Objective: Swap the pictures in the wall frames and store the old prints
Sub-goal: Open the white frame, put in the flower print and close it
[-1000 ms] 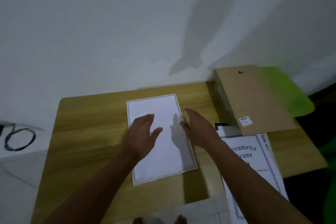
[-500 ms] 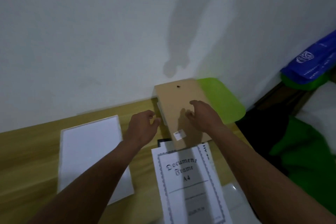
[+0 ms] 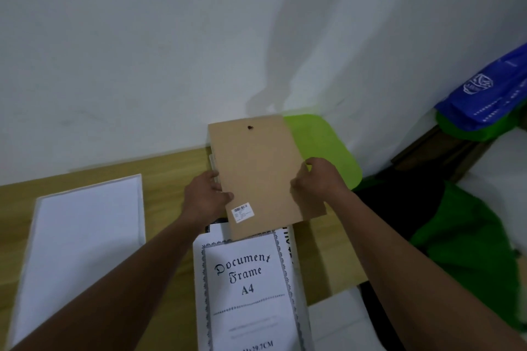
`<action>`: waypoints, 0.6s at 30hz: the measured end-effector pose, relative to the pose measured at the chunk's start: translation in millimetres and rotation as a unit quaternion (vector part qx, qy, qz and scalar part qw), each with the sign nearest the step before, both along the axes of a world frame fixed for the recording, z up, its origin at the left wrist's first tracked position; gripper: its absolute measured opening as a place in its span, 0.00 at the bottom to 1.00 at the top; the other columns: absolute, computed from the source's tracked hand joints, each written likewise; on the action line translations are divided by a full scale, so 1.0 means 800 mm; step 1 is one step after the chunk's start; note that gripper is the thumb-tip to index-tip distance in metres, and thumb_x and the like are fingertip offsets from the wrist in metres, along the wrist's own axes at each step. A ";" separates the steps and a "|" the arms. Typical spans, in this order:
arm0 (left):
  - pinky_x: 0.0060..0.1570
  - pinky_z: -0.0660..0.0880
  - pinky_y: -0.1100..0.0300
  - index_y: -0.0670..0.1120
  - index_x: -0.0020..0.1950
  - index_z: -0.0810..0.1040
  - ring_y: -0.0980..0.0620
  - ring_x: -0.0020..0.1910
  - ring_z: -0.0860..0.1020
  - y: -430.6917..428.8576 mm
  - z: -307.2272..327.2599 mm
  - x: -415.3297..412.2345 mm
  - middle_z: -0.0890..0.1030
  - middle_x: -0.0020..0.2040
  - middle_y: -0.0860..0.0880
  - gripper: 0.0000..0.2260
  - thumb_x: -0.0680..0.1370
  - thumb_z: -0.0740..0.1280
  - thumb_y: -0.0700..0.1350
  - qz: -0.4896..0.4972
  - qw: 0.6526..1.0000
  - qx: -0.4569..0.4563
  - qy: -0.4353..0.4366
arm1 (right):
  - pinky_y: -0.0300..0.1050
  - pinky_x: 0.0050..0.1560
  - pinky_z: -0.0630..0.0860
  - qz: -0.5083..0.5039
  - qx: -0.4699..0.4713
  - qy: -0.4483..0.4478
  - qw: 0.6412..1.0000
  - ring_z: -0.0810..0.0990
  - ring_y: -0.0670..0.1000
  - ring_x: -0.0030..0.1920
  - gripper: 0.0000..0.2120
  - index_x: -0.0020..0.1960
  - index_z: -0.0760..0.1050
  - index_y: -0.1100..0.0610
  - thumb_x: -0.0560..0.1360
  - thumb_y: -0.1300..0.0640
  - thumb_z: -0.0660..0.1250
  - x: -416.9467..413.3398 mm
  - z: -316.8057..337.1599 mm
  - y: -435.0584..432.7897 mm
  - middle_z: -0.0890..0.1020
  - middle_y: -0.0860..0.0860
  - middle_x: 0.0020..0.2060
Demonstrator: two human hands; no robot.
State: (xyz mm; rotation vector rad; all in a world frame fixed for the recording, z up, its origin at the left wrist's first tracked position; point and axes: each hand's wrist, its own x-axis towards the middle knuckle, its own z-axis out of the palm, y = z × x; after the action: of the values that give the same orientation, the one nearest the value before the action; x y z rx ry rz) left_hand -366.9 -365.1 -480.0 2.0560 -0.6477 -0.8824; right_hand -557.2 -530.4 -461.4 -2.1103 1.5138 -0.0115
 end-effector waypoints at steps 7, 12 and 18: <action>0.49 0.81 0.49 0.43 0.70 0.72 0.46 0.46 0.83 0.009 0.014 0.015 0.83 0.48 0.44 0.29 0.71 0.73 0.32 0.028 0.997 -0.038 0.068 | 0.52 0.58 0.79 -0.060 0.104 -0.119 0.986 0.81 0.56 0.56 0.35 0.70 0.72 0.60 0.67 0.53 0.80 -0.003 0.000 -0.007 0.81 0.57 0.59; 0.40 0.79 0.56 0.43 0.68 0.73 0.47 0.42 0.83 0.061 0.040 0.040 0.84 0.46 0.44 0.27 0.71 0.71 0.30 0.047 0.992 -0.063 0.104 | 0.51 0.48 0.79 -0.058 0.170 -0.200 0.963 0.82 0.58 0.50 0.28 0.66 0.71 0.57 0.70 0.60 0.78 0.015 0.028 0.032 0.82 0.60 0.50; 0.39 0.79 0.58 0.46 0.69 0.74 0.46 0.45 0.83 0.168 0.043 0.084 0.83 0.49 0.45 0.27 0.72 0.71 0.31 0.072 0.991 -0.054 0.102 | 0.62 0.57 0.78 -0.045 0.218 -0.228 0.948 0.81 0.60 0.51 0.24 0.64 0.70 0.57 0.72 0.62 0.76 0.062 0.024 0.126 0.78 0.56 0.44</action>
State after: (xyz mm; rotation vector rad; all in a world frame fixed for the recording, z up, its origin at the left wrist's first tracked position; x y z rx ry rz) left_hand -299.5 -231.1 -445.2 1.8612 -0.4209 -0.9379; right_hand -508.0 -429.4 -442.1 -1.5541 1.1992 -0.1705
